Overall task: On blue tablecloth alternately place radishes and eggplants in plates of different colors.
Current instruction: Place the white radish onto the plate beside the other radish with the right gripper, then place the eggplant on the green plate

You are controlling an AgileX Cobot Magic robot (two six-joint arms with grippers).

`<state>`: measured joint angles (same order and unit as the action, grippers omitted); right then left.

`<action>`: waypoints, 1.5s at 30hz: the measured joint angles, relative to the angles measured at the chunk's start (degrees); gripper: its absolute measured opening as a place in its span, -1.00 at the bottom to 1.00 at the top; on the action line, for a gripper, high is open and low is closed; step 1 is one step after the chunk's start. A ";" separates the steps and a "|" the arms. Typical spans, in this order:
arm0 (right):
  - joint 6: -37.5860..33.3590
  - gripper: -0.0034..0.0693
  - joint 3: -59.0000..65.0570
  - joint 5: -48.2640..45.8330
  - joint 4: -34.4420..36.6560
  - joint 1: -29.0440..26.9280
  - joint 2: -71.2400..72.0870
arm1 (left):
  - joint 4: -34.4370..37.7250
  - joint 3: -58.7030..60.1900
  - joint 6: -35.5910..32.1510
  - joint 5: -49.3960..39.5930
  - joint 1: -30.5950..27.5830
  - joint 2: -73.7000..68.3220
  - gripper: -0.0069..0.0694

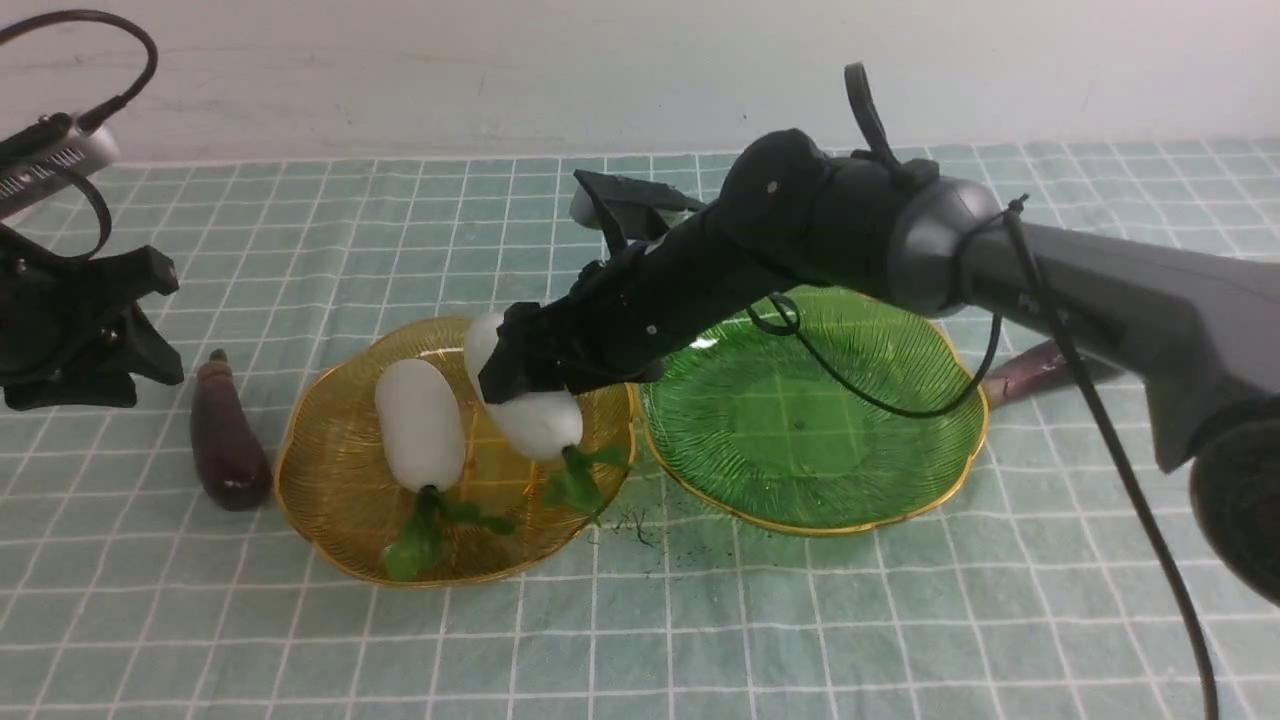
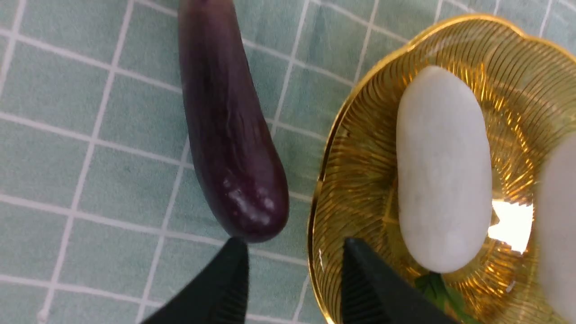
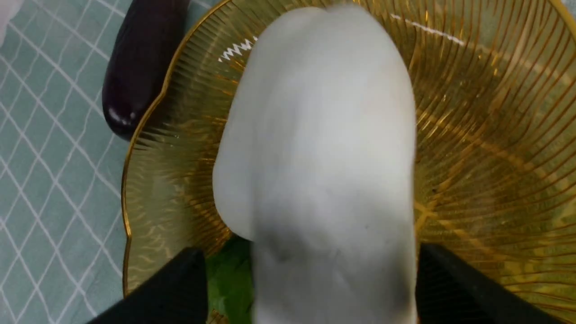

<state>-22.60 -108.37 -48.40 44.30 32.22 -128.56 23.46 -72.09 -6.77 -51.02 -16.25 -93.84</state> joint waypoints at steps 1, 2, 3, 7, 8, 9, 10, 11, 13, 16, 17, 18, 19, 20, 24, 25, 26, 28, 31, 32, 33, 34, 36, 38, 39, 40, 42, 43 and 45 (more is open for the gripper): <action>0.35 0.79 -1.57 -2.23 -1.13 -0.13 0.00 | 0.00 0.00 0.00 1.60 0.00 -0.14 0.16; 0.78 0.84 -2.61 -3.92 -1.56 -0.29 0.00 | 0.00 0.00 0.00 2.54 0.00 -0.49 0.30; 1.38 0.87 -4.05 -6.10 -2.37 -0.56 0.00 | 0.06 0.00 0.00 3.48 0.00 -1.01 0.44; 5.77 0.88 -11.61 -15.78 -6.72 -2.29 0.00 | 0.18 0.00 0.00 6.36 0.00 -4.29 0.70; 6.90 0.85 -13.78 -18.35 -8.12 -2.78 0.00 | 0.18 0.00 0.00 7.32 0.00 -5.42 0.74; 8.47 0.81 -17.01 -20.93 -10.46 -3.40 0.00 | 0.18 0.00 0.00 8.32 0.00 -7.15 0.75; 9.50 0.75 -19.63 -21.90 -12.92 -3.85 0.21 | 0.24 0.00 0.00 9.10 0.00 -8.51 0.76; 10.65 0.71 -20.67 -22.07 -14.31 -4.02 0.44 | 0.24 0.00 0.00 9.63 0.00 -9.85 0.76; 13.62 0.64 -22.41 -22.38 -18.57 -4.63 1.99 | 0.35 0.00 0.00 10.48 0.00 -12.02 0.77; 17.92 0.55 -22.77 -23.18 -23.28 -5.61 5.22 | 0.61 0.00 0.00 10.87 -0.02 -15.00 0.76; 18.64 0.52 -22.82 -23.36 -24.49 -5.97 6.37 | 0.66 0.00 0.00 10.87 -0.02 -15.80 0.75; 19.05 0.51 -22.94 -23.55 -25.61 -6.34 7.51 | 0.95 0.00 0.00 10.92 -0.02 -16.51 0.74; 19.44 0.49 -23.16 -23.62 -26.89 -6.86 8.85 | 1.15 0.00 0.00 11.06 -0.02 -17.24 0.72; 19.62 0.48 -23.16 -23.69 -27.66 -7.16 9.65 | 1.27 0.00 0.00 11.35 -0.02 -17.75 0.70; 20.30 0.46 -23.21 -23.99 -31.48 -8.92 13.15 | 1.59 0.00 0.00 12.43 -0.02 -19.09 0.54; 20.45 0.46 -22.90 -23.99 -33.39 -10.09 14.47 | 1.75 -0.05 0.00 12.86 -0.02 -19.17 0.37; 20.50 0.46 -22.51 -23.99 -34.18 -11.11 15.34 | 1.75 -0.05 -0.06 12.87 -0.02 -19.33 0.21; 20.70 0.46 -21.10 -24.04 -35.38 -13.51 16.75 | 1.57 -0.68 -0.19 12.26 -0.02 -19.33 0.10; 22.60 0.46 -16.86 -24.15 -36.33 -19.71 18.62 | 0.64 -4.04 -0.85 7.25 -0.07 -19.31 0.12; 22.60 0.46 -16.33 -24.15 -36.33 -20.54 18.73 | 0.55 -4.72 -1.08 6.42 -0.07 -19.19 0.12; 23.50 0.46 -15.01 -24.15 -36.27 -22.63 18.88 | 0.34 -7.34 -1.77 3.75 -0.07 -18.79 0.12; 24.33 0.46 -13.09 -24.15 -35.97 -25.58 18.90 | 0.39 -9.75 -2.17 0.51 0.00 -18.01 0.12; 25.66 0.46 -10.69 -24.15 -35.34 -28.81 18.90 | 0.75 -12.66 -2.74 -2.40 0.51 -16.49 0.12; 26.99 0.46 -8.15 -24.15 -34.94 -31.96 18.90 | 1.17 -15.57 -3.81 -4.59 1.47 -15.20 0.12; 27.57 0.46 -5.87 -24.15 -34.72 -34.09 18.77 | 1.54 -18.34 -5.55 -5.86 3.52 -13.70 0.12; 27.85 0.46 -4.84 -24.11 -34.60 -35.16 18.58 | 1.70 -20.13 -6.62 -6.28 5.53 -12.71 0.12; 29.10 0.46 -2.78 -24.11 -34.08 -37.50 17.54 | 2.24 -23.33 -7.82 -6.71 10.64 -11.38 0.12; 29.52 0.46 -2.67 -24.11 -33.92 -37.89 17.22 | 2.47 -23.87 -7.95 -6.70 12.38 -11.25 0.12; 31.73 0.46 -2.10 -23.82 -33.22 -39.50 15.04 | 3.01 -26.04 -7.87 -6.61 18.31 -11.19 0.12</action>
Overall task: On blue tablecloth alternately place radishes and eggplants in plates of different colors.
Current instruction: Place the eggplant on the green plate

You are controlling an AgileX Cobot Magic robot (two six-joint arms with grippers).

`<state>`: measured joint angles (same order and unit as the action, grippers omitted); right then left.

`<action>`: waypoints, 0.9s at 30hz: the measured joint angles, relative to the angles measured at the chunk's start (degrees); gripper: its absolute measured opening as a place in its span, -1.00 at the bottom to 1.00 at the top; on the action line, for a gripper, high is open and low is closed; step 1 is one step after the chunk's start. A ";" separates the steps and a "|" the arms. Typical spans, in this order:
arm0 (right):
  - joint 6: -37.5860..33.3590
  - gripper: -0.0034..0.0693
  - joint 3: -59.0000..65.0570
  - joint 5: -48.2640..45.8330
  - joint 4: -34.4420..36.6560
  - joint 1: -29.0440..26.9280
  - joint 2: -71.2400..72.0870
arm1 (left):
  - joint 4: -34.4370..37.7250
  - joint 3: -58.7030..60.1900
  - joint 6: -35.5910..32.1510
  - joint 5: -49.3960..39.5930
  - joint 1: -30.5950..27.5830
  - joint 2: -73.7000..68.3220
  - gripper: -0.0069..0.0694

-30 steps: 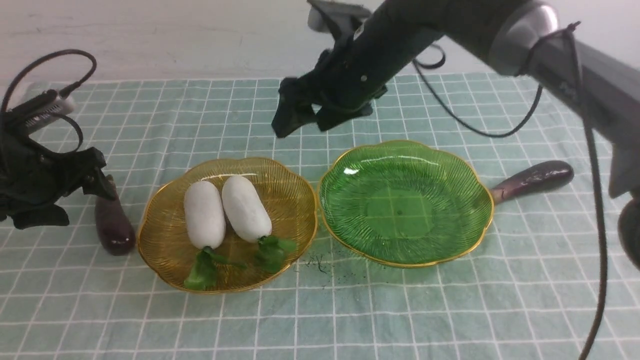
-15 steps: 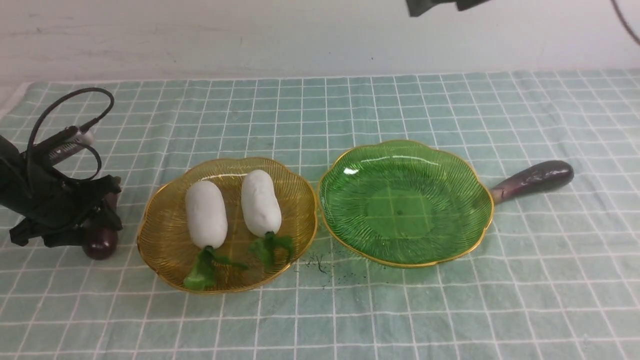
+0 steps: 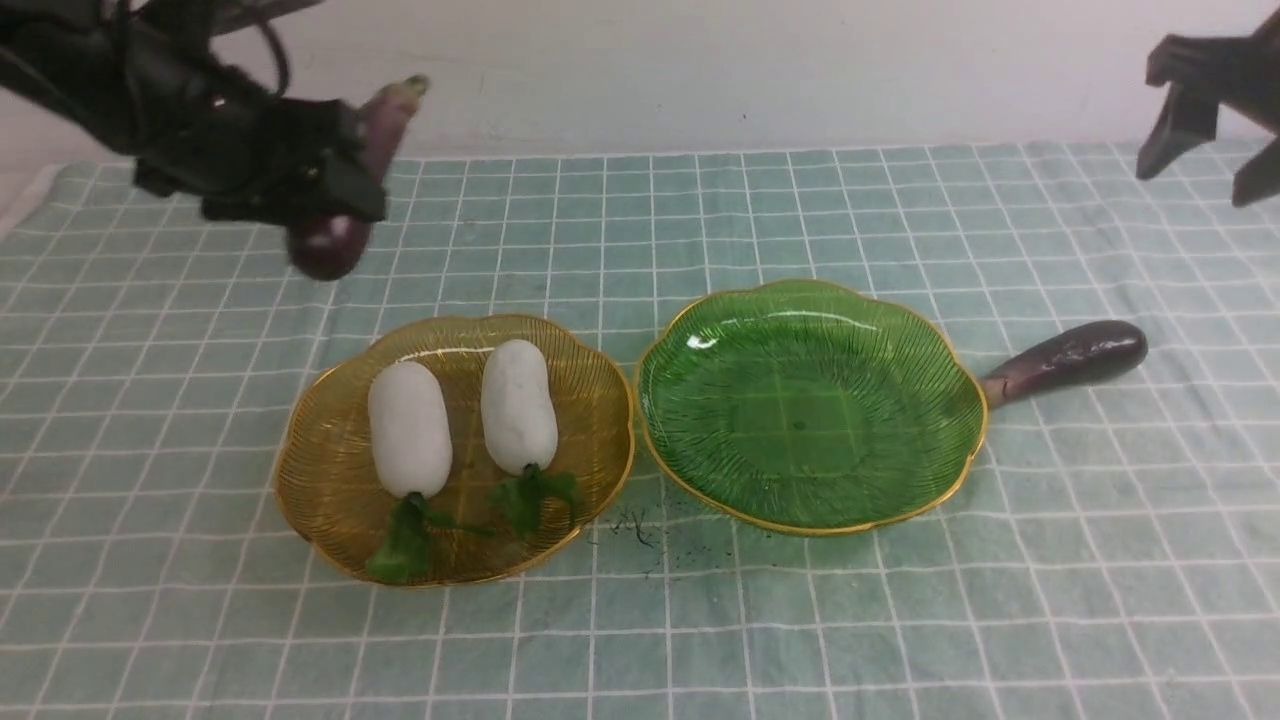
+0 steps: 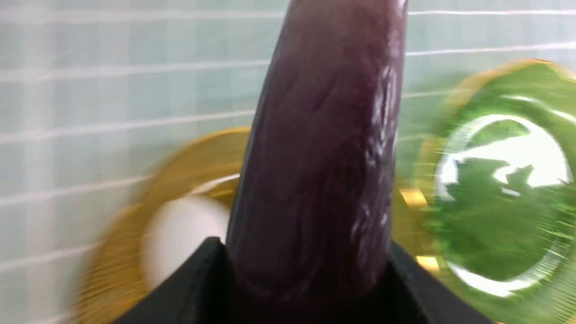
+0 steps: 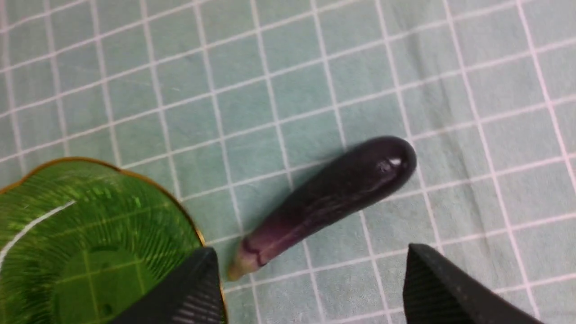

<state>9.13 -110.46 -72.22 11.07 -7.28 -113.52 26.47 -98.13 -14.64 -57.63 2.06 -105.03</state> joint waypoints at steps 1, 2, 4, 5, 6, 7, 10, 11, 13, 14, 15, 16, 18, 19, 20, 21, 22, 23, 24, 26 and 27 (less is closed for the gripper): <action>2.30 0.46 0.14 0.18 1.16 -0.96 -2.75 | 0.04 -0.67 0.05 1.64 7.08 -1.03 0.12; 3.28 0.46 0.14 0.43 2.17 -1.16 -4.53 | 0.06 -0.72 0.16 2.95 10.40 -1.93 0.12; 4.52 0.46 0.14 0.65 3.99 -1.16 -7.19 | 0.11 -0.79 0.29 5.64 14.82 -3.77 0.12; 4.77 0.46 0.14 0.78 4.93 -1.16 -8.03 | 0.12 -0.79 0.42 6.96 16.10 -4.49 0.12; 5.04 0.46 0.14 0.90 6.52 -1.16 -10.16 | 0.17 -0.79 0.98 8.95 18.80 -6.27 0.12; 5.26 0.46 0.14 1.02 7.42 -1.16 -11.34 | 0.17 -0.79 1.82 10.90 20.69 -7.63 0.12; 6.29 0.46 0.14 1.21 8.54 -1.16 -14.48 | 0.19 -0.79 5.31 14.69 23.83 -11.91 0.12; 6.55 0.46 0.14 1.30 8.69 -1.16 -15.20 | 0.24 -0.79 6.25 15.53 24.42 -13.19 0.12; 6.83 0.46 0.14 1.40 8.76 -1.16 -15.99 | 0.24 -0.79 7.07 16.24 24.91 -15.02 0.12; 6.94 0.46 0.14 1.44 8.76 -1.16 -16.24 | 0.24 -0.79 7.32 16.35 25.04 -15.61 0.12; 7.16 0.46 0.14 1.44 8.76 -1.16 -16.42 | 0.24 -0.79 7.53 16.50 25.11 -16.54 0.12; 7.46 0.46 0.14 1.44 8.76 -1.16 -16.58 | 0.24 -0.79 7.68 16.50 25.17 -17.33 0.12; 8.44 0.46 0.14 1.51 8.76 -1.16 -16.80 | 0.24 -0.79 7.89 16.57 25.17 -18.05 0.13; 8.84 0.46 0.14 1.51 8.76 -1.16 -17.01 | 0.24 -0.79 7.89 16.57 25.17 -18.50 0.15; 9.66 0.46 0.14 1.56 8.76 -1.16 -17.07 | 0.24 -0.79 7.94 16.49 25.23 -18.82 0.19; 10.11 0.46 0.14 1.64 8.76 -1.16 -17.32 | 0.24 -0.79 7.94 16.43 25.22 -19.03 0.23; 10.77 0.46 0.14 1.64 8.76 -1.16 -17.52 | 0.24 -0.79 7.94 16.31 25.28 -19.10 0.27; 10.94 0.46 0.14 1.64 8.76 -1.16 -17.62 | 0.24 -0.79 7.94 16.30 25.28 -19.16 0.30; 12.21 0.46 0.14 1.69 8.76 -1.16 -18.25 | 0.24 -0.79 7.94 15.97 25.28 -19.29 0.39; 13.34 0.46 0.14 1.97 9.10 -1.16 -18.83 | 0.24 -0.79 7.94 15.85 25.28 -19.29 0.46; 14.28 0.46 0.08 2.53 9.74 -1.16 -19.25 | 0.24 -0.79 7.94 15.78 25.34 -19.34 0.52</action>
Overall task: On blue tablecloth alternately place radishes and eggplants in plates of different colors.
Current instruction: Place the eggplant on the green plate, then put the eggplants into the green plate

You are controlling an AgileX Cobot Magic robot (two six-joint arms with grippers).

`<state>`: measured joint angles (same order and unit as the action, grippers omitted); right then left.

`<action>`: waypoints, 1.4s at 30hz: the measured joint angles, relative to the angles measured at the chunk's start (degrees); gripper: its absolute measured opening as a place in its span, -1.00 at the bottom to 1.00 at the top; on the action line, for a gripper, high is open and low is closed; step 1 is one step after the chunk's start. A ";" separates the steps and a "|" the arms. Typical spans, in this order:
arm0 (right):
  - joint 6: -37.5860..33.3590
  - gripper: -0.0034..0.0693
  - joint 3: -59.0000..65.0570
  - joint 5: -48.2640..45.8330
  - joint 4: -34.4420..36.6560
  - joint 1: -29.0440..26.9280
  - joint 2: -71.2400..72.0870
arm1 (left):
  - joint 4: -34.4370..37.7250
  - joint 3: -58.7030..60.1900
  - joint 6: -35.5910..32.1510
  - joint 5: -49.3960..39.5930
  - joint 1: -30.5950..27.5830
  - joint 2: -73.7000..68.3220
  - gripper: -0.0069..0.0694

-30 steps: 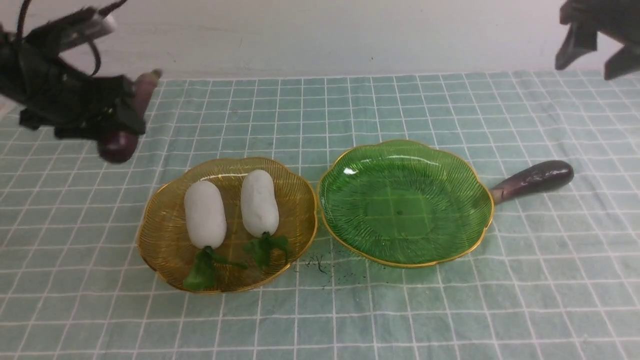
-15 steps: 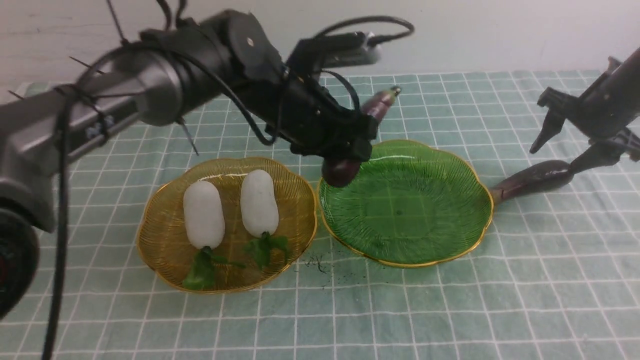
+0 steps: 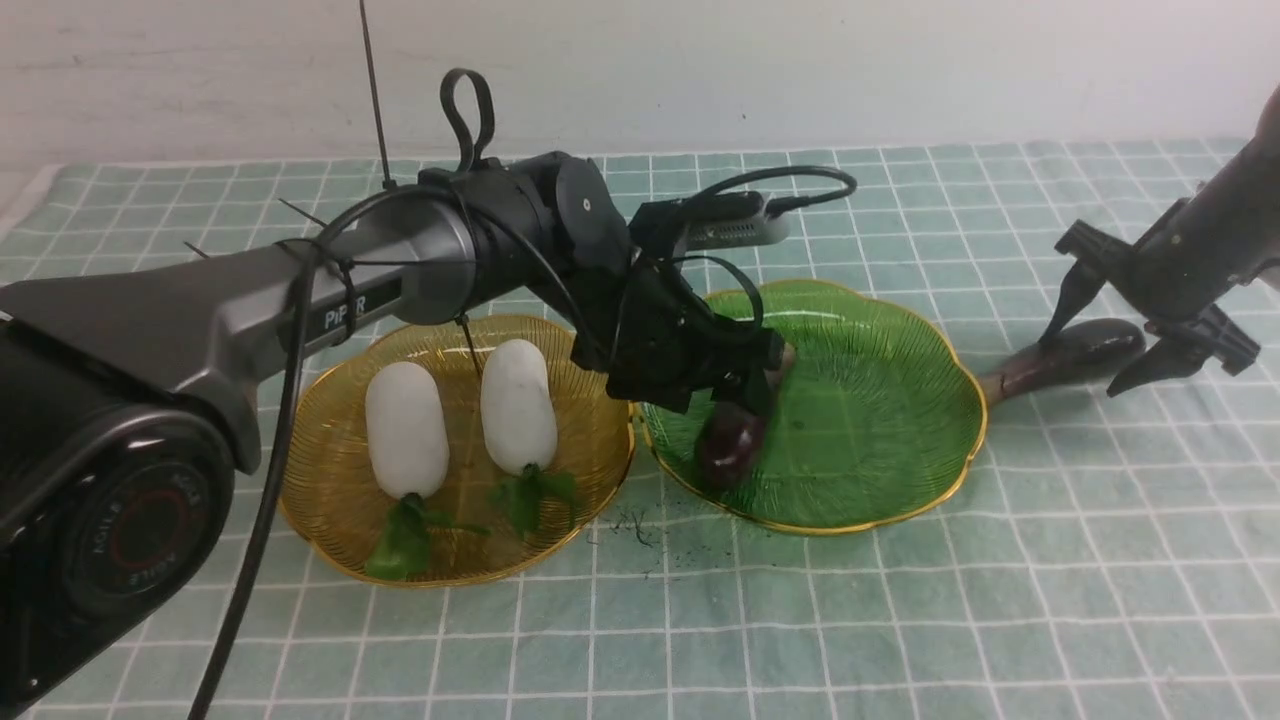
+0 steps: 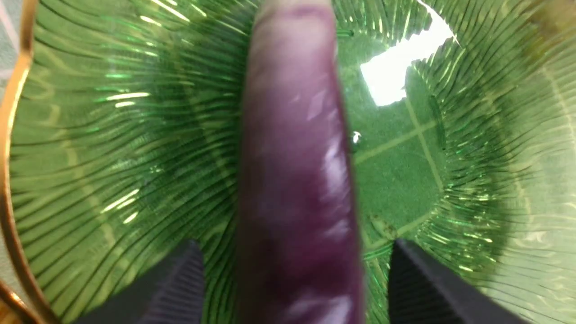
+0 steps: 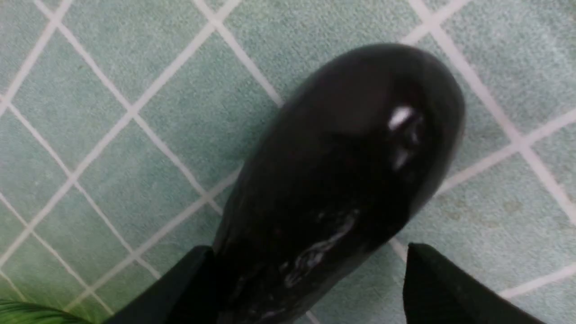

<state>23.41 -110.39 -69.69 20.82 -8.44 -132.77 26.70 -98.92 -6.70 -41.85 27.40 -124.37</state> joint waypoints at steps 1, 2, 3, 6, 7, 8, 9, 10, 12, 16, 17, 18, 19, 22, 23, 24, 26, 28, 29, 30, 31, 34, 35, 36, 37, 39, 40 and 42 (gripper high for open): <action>0.06 0.46 -0.05 0.28 0.31 0.00 -0.15 | 0.00 0.00 0.00 -0.04 0.00 0.00 0.54; 0.10 0.46 -0.05 0.38 0.47 0.00 -0.32 | 0.00 0.00 0.00 -0.07 0.04 0.00 0.58; 0.01 0.46 -0.10 0.49 0.75 0.00 -0.48 | 0.00 0.00 0.00 -0.36 0.04 0.00 0.60; -1.23 0.35 -0.22 1.34 1.38 0.00 -0.86 | 0.00 -0.67 0.00 -3.43 -0.23 0.08 0.54; -1.38 0.32 -0.29 1.45 1.50 0.00 -0.86 | 0.00 -0.82 0.00 -4.03 -0.23 0.13 0.53; -1.67 0.18 -0.35 1.57 1.57 0.00 -0.90 | -0.07 -1.53 0.00 -6.27 -0.45 0.51 0.40; -1.77 0.04 -0.40 1.72 1.61 0.00 -0.90 | -0.11 -2.52 0.00 -8.17 -0.89 0.96 0.28; -1.89 0.01 -0.46 1.73 1.61 0.00 -0.90 | -0.18 -3.12 0.00 -9.77 -1.08 1.50 0.15; -2.08 0.01 -0.46 1.86 1.61 0.00 -0.90 | -0.54 -4.74 0.00 -12.96 -1.80 3.04 -0.14; -2.69 0.01 -0.46 1.98 1.61 0.00 -0.85 | -3.26 -7.44 -0.22 -18.24 -3.65 9.46 -0.74; -3.28 0.01 -0.59 2.09 1.44 0.00 -0.71 | -4.07 -7.59 -0.22 -18.68 -3.96 11.08 -0.77; -3.97 0.01 -0.74 2.14 1.08 0.00 -0.48 | -4.98 -7.61 -0.22 -19.13 -4.33 12.76 -0.80; -4.93 0.01 -0.95 2.07 0.76 0.00 -0.30 | -6.52 -7.65 -0.22 -19.71 -4.82 15.30 -0.82; -8.56 0.01 -2.27 1.61 0.43 0.05 1.71 | -9.60 -7.65 -0.22 -21.02 -5.75 19.83 -0.84; -10.44 0.01 -2.88 1.01 1.22 0.37 3.69 | -11.77 -7.67 -0.22 -22.18 -6.41 22.86 -0.84; -11.09 0.01 -3.02 0.81 1.60 0.50 4.32 | -12.32 -7.67 -0.22 -22.72 -6.66 23.92 -0.84; -14.37 0.01 -3.58 -0.08 3.64 1.77 7.43 | -14.89 -7.67 0.03 -24.28 -7.29 26.87 -0.84; -16.90 0.01 -4.05 -0.38 5.07 4.39 9.49 | -17.15 -7.67 0.80 -25.68 -7.90 29.43 -0.84; -16.98 0.01 -4.05 -0.38 5.07 4.65 9.55 | -17.55 -7.67 1.11 -26.02 -8.05 29.73 -0.84; -17.23 0.01 -4.05 -0.46 5.16 6.07 9.61 | -17.84 -7.67 1.36 -26.32 -8.10 30.20 -0.84; -17.43 0.01 -4.05 -0.74 4.61 8.48 9.03 | -18.31 -7.67 1.71 -27.18 -8.24 31.31 -0.84; -17.49 0.01 -3.99 -0.96 2.85 12.15 7.13 | -18.43 -7.67 1.99 -28.45 -8.29 32.52 -0.84; -17.49 0.01 -3.95 -0.96 2.29 14.04 6.19 | -18.49 -7.67 2.05 -29.39 -8.29 33.29 -0.84; -17.49 0.01 -3.95 -1.01 2.14 14.52 5.93 | -18.49 -7.67 2.07 -29.54 -8.29 33.40 -0.84; -17.49 0.01 -3.94 -1.15 1.81 16.26 5.12 | -18.49 -7.62 2.11 -30.06 -8.29 34.20 -0.84; -17.49 0.01 -3.89 -1.15 1.79 17.42 4.82 | -18.49 -7.17 2.11 -30.06 -8.29 35.13 -0.84; -17.49 0.03 -3.89 -1.15 1.74 18.29 4.82 | -18.49 -6.26 2.11 -30.06 -8.29 36.00 -0.84; -17.63 0.13 -3.89 -1.15 1.74 18.81 4.82 | -18.55 -3.86 2.11 -30.06 -8.29 37.88 -0.84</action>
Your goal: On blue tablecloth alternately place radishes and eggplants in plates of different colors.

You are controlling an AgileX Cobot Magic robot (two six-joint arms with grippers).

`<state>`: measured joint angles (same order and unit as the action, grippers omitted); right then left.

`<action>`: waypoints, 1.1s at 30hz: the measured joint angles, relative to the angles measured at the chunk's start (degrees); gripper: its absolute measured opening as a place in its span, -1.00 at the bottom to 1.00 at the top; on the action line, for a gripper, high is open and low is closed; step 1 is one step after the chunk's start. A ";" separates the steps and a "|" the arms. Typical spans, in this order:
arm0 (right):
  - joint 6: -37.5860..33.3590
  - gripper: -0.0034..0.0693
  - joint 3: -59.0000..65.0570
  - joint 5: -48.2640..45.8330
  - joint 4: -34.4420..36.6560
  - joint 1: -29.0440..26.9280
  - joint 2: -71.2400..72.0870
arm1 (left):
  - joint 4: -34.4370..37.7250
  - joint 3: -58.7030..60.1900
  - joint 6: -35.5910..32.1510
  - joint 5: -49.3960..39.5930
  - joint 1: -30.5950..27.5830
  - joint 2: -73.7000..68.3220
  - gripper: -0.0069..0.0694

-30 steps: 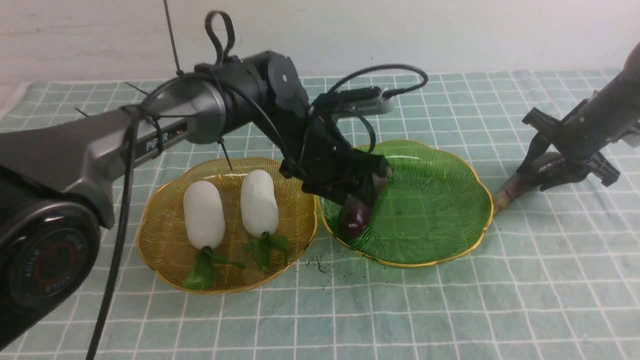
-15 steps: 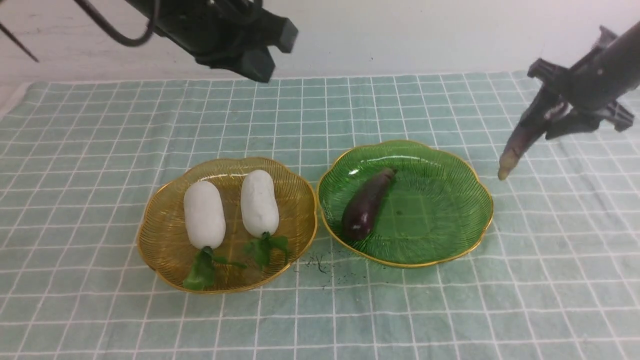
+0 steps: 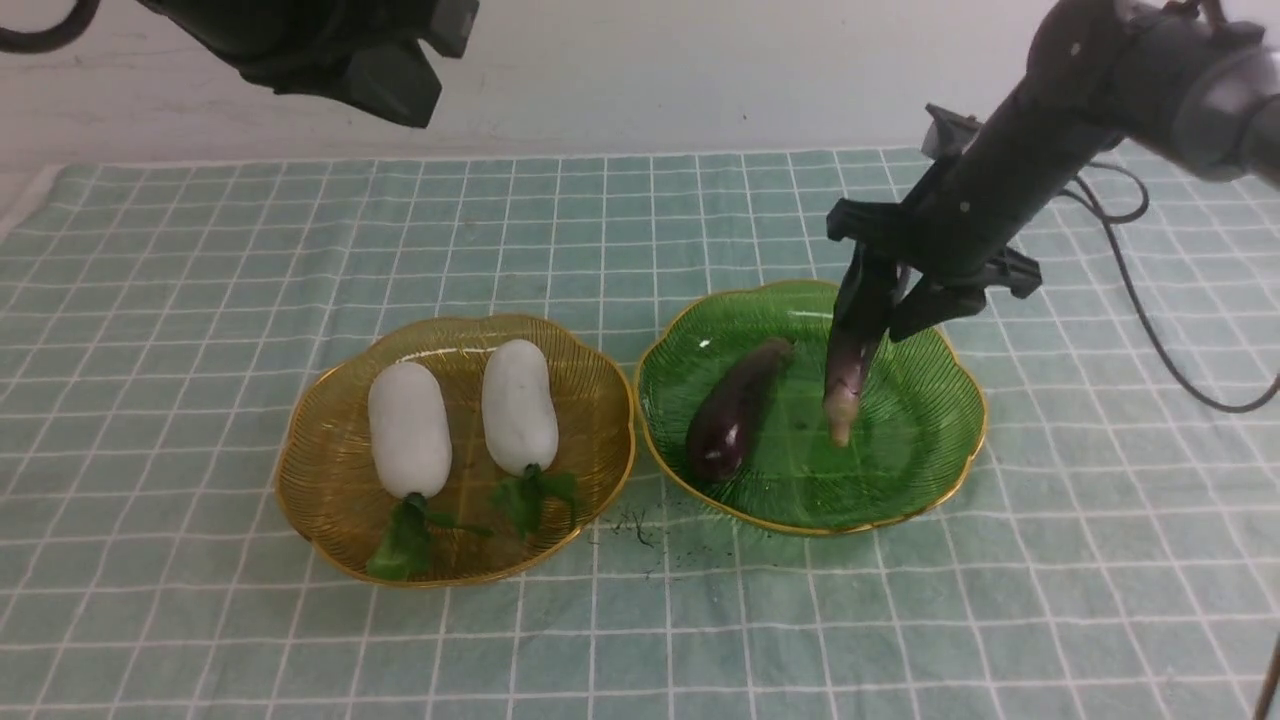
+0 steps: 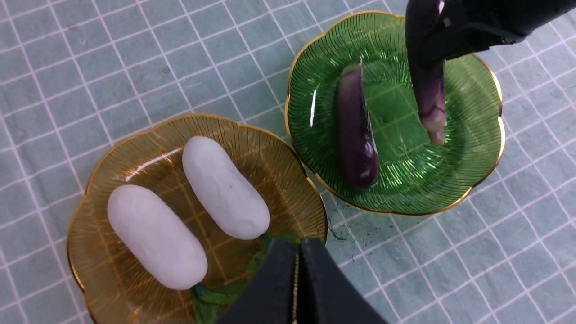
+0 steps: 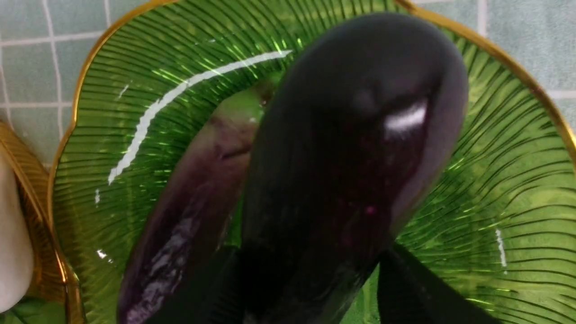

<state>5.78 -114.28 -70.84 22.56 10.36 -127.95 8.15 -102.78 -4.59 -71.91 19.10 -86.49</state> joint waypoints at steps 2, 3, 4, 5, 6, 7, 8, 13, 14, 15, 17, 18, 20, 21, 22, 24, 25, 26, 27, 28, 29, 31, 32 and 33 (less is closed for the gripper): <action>-0.03 0.32 0.00 0.00 -0.91 0.27 0.06 | 0.00 2.56 0.00 0.11 0.00 1.82 -0.84; -0.03 0.38 0.00 0.00 -1.50 0.26 0.20 | 0.00 3.51 0.00 0.11 0.00 2.87 -0.84; -0.03 0.48 0.00 0.00 -2.12 0.26 0.57 | 0.00 5.23 0.00 0.37 0.00 4.35 -0.84; -0.07 0.57 0.33 0.07 -2.64 0.26 1.23 | 0.00 7.07 0.00 0.81 0.00 5.97 -0.84; -0.07 0.60 0.44 0.07 -2.71 0.26 1.43 | 0.00 7.84 0.00 1.08 0.00 6.62 -0.84; -0.62 0.68 1.56 0.08 -3.01 0.26 3.33 | 0.00 11.05 0.00 2.27 0.00 9.00 -0.84; -1.53 0.71 3.01 0.07 -3.01 0.26 5.77 | 0.00 14.06 0.07 3.77 0.00 11.56 -0.84; -5.13 0.54 10.98 0.07 -4.70 0.33 18.30 | 0.00 25.51 2.09 9.75 0.00 21.68 -0.84; -5.13 0.54 11.87 0.07 -4.96 0.33 19.04 | 0.01 26.08 2.15 10.04 0.00 21.68 -0.84; -6.22 0.38 14.90 -0.04 -5.95 0.33 24.87 | 0.00 30.07 2.61 12.59 0.00 25.32 -0.84; -6.81 0.13 19.10 -0.17 -6.88 0.33 32.22 | 0.05 34.74 3.17 15.87 0.00 29.03 -0.84; -7.16 -0.05 21.32 -0.17 -7.03 0.34 36.63 | 0.05 39.50 3.92 19.63 0.00 32.22 -0.84; -8.50 -0.32 26.42 2.31 -7.22 0.63 43.32 | 0.06 44.87 4.58 23.59 0.00 36.04 -0.84; -9.58 -0.47 29.37 5.25 -7.27 0.84 47.02 | 0.06 47.83 5.20 26.11 0.00 38.01 -0.84; -10.51 -0.64 32.58 9.24 -7.21 0.89 50.74 | 0.06 50.69 5.49 28.61 0.00 39.87 -0.84; -12.67 -0.85 40.47 20.29 -7.21 0.93 58.81 | 0.11 55.97 5.64 33.53 0.00 43.37 -0.84; -12.87 -0.86 42.03 22.58 -7.21 0.93 60.25 | 0.11 55.97 5.70 34.02 0.00 43.70 -0.84; -14.81 -0.92 50.33 34.13 -7.21 0.93 67.37 | 0.17 60.95 5.84 39.12 0.00 46.74 -0.84; -15.62 -0.93 54.72 39.82 -7.21 0.93 70.84 | 0.24 63.18 5.90 41.52 0.00 48.38 -0.84; -15.94 -0.94 60.12 46.40 -6.98 0.93 74.94 | 0.28 65.11 5.90 43.43 0.00 50.04 -0.84; -16.20 -0.94 65.59 52.57 -6.82 0.93 79.01 | 0.28 66.69 5.90 44.41 0.00 51.08 -0.84; -16.41 -0.94 72.89 60.48 -6.62 0.93 84.47 | 0.41 68.33 5.90 45.57 0.00 52.51 -0.84; -16.47 -0.94 77.32 65.47 -6.63 0.93 87.85 | 0.42 68.97 5.90 45.66 0.00 53.10 -0.84; -16.47 -0.94 79.89 68.40 -6.61 0.93 89.85 | 0.42 69.48 5.90 45.66 0.00 53.53 -0.84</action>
<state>-10.69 -34.39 -2.44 15.95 11.29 -38.10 8.57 -33.30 1.31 -26.25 19.10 -32.96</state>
